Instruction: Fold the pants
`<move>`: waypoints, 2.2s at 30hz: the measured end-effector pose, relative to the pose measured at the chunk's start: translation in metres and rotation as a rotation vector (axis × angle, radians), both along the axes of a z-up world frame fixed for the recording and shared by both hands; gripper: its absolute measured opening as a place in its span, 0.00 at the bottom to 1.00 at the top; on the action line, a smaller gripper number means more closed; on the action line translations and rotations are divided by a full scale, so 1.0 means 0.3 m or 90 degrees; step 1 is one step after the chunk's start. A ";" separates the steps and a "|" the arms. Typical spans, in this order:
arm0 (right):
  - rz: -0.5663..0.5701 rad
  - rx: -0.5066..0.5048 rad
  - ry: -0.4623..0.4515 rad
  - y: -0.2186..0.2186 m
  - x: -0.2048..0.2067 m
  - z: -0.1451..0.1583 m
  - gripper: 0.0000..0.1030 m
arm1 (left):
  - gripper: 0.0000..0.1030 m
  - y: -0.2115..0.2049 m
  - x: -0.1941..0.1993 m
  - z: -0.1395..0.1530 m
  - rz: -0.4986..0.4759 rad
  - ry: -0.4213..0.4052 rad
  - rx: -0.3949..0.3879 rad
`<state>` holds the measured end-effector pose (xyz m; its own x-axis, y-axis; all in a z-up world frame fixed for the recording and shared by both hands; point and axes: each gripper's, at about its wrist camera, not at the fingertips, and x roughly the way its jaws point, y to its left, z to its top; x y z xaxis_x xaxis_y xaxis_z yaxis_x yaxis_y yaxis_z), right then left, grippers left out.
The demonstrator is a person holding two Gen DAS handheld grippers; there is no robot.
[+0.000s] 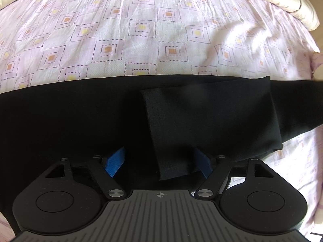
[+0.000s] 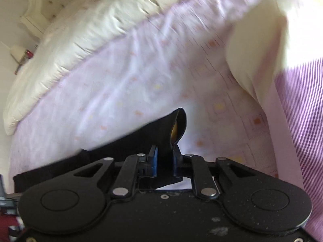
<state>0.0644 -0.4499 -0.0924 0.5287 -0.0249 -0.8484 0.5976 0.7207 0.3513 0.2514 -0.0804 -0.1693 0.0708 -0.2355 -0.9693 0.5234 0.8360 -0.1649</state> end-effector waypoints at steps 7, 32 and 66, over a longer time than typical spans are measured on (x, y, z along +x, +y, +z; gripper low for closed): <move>0.132 0.004 -0.090 0.347 0.200 0.219 0.15 | 0.67 0.121 0.017 0.104 0.036 -0.034 -0.104; 0.349 0.040 -0.052 0.899 0.432 -0.096 0.32 | 0.67 0.420 0.064 0.227 0.143 -0.077 -0.121; 0.157 -0.049 0.065 0.536 0.332 -0.168 0.16 | 0.68 0.099 0.053 0.030 -0.035 -0.056 0.008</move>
<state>0.1640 -0.2890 -0.1428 0.4383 0.0270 -0.8984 0.4300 0.8714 0.2360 0.2674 -0.0507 -0.1604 0.1437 -0.2300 -0.9625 0.5810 0.8070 -0.1061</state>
